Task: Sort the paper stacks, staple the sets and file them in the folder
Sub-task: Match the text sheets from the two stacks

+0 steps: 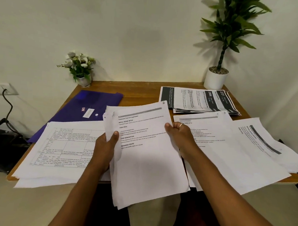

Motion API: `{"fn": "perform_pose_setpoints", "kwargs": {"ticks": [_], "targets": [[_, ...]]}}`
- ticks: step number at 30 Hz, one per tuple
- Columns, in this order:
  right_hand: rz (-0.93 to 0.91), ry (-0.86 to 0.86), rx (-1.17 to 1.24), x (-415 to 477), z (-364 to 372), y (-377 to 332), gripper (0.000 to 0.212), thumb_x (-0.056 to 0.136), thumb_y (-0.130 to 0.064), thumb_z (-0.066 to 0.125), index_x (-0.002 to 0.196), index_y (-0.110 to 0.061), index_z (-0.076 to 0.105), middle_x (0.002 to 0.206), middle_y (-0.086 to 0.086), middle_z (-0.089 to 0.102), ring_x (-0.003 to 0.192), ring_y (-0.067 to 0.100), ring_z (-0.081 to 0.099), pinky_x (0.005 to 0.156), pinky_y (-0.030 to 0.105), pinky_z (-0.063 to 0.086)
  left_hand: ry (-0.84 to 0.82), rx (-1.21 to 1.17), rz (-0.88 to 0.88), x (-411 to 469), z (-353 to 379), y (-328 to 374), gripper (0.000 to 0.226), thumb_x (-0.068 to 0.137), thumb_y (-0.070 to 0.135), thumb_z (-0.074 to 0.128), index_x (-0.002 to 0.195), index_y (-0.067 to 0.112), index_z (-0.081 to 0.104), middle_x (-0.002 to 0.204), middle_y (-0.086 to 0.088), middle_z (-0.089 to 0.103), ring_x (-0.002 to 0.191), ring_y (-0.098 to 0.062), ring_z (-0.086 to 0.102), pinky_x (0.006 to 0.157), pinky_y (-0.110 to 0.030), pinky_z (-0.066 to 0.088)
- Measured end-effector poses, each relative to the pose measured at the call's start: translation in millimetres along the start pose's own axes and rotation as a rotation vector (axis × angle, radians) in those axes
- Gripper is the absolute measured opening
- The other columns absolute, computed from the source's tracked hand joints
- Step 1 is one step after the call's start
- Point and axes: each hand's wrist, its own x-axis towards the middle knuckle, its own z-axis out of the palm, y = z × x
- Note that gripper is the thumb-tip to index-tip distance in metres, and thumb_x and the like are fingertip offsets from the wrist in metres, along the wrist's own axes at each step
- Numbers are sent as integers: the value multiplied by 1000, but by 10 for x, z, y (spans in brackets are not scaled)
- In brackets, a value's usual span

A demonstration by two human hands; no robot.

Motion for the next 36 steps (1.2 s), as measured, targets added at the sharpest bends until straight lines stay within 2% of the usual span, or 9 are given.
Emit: {"fn": "perform_pose_setpoints", "kwargs": {"ticks": [4, 8, 12, 23, 25, 27, 29, 31, 36], "targets": [[-26, 88, 223, -8, -169, -175, 13, 101, -24, 62, 95, -16, 69, 91, -4, 74, 89, 12, 68, 77, 21, 55, -8, 4, 17, 15, -7, -6, 19, 103, 32, 56, 119, 25, 63, 103, 12, 71, 93, -8, 68, 69, -23, 51], [39, -9, 487, 39, -435, -319, 18, 105, -27, 55, 112, -18, 68, 111, 4, 77, 97, 20, 75, 83, 38, 60, 1, -11, 6, 20, -6, 0, 13, 103, 27, 56, 114, 26, 63, 101, 12, 70, 91, -8, 68, 75, -27, 54], [57, 15, 498, 90, -592, -322, 18, 105, -30, 55, 112, -18, 68, 101, 0, 79, 86, 13, 76, 70, 31, 61, 4, -9, 2, 15, -15, 11, 21, 104, 25, 56, 124, 20, 61, 105, 8, 71, 95, -12, 68, 72, -25, 53], [152, 95, 362, 118, -1429, -250, 32, 94, -23, 71, 123, -8, 69, 113, 13, 76, 108, 30, 71, 99, 45, 54, -1, -6, -41, 4, 8, 26, 16, 103, 24, 58, 117, 20, 63, 100, 7, 72, 89, -13, 69, 71, -26, 56], [155, 79, 357, 125, -1472, -192, 54, 78, -26, 85, 124, -5, 68, 117, 17, 74, 114, 34, 68, 105, 50, 50, -4, 0, -39, 13, 9, 21, 15, 103, 24, 57, 117, 21, 62, 100, 8, 71, 88, -13, 69, 68, -24, 54], [138, 38, 354, 168, -1477, -102, 95, 44, -37, 101, 127, -5, 67, 121, 17, 72, 118, 35, 67, 108, 51, 48, -6, 8, -29, 13, 7, 22, 16, 103, 25, 57, 118, 20, 62, 100, 8, 71, 89, -13, 69, 67, -23, 52], [109, 26, 353, 238, -1478, -10, 113, 26, -44, 104, 127, -6, 68, 120, 15, 73, 115, 32, 68, 106, 47, 50, -6, 21, -26, 5, -1, 27, 18, 103, 25, 57, 119, 20, 62, 101, 8, 71, 90, -13, 69, 70, -25, 53], [115, 10, 306, 230, -1445, -15, 104, 37, -43, 103, 128, -9, 67, 118, 12, 74, 112, 30, 71, 104, 45, 52, -5, 15, -26, 7, -3, 22, 17, 103, 24, 58, 119, 20, 62, 101, 8, 71, 91, -13, 69, 73, -27, 55], [134, 18, 109, 193, -1360, -98, 44, 80, -21, 85, 120, -10, 70, 110, 10, 77, 98, 28, 75, 88, 41, 59, -7, 7, -24, 0, 11, 20, 14, 102, 23, 59, 116, 21, 63, 100, 8, 71, 90, -13, 69, 73, -27, 55]]}}
